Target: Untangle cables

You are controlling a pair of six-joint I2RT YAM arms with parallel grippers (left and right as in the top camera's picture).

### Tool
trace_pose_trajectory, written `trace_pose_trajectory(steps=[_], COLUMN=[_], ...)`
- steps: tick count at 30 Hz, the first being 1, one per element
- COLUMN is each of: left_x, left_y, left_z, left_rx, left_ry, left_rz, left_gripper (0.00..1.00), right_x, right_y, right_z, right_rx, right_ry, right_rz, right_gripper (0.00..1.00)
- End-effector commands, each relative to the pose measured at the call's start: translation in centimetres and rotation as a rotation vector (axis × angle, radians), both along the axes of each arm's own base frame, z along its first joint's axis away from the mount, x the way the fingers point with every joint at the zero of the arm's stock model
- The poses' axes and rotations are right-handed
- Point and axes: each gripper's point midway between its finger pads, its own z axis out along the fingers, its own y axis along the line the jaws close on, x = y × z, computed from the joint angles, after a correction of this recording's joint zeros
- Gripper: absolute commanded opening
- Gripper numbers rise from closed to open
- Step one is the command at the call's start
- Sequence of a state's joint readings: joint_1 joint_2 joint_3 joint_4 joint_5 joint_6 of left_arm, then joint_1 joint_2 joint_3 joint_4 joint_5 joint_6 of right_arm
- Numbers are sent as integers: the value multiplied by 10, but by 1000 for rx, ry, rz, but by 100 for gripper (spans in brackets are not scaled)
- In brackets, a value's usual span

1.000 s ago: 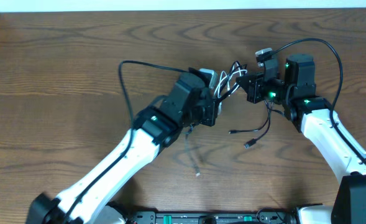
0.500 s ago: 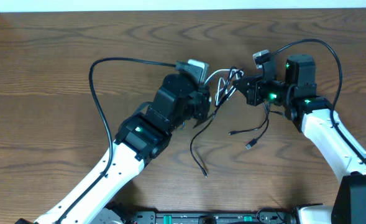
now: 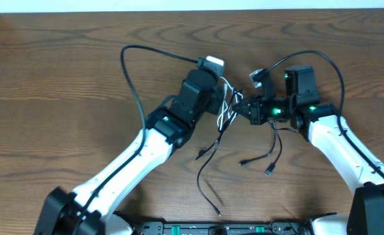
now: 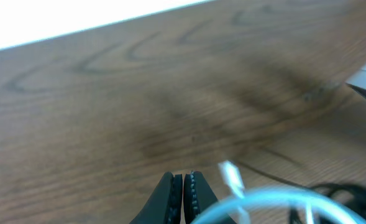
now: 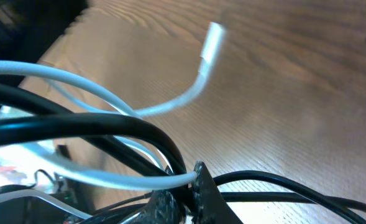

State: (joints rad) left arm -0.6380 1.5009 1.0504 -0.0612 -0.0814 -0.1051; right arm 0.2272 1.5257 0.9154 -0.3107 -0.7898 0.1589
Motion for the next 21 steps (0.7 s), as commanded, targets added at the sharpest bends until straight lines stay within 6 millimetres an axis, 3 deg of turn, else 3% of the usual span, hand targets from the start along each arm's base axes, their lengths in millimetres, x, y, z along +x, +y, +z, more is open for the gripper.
trace_pose_trajectory(steps=[1,5,14,21], left_x=[15,21,47,46], left_y=[-2,-3,44,44], left_z=[-12,-27,-42,-46], left_rx=[-52,-113,-133,-182], left_ry=[36,101,150,191], left_rz=[31,0,111,63], left_gripper=[8,8,13,15], right_x=[-3,-7,-8,-18], right_y=[-7,-10,-6,14], right_z=[-19,-33,-45,-51], right_rx=[-119,-206,-325,-327], right_ry=[61,96,108,143], right_rz=[-72,-118,-225,-223], right_gripper=[1,1,1,1])
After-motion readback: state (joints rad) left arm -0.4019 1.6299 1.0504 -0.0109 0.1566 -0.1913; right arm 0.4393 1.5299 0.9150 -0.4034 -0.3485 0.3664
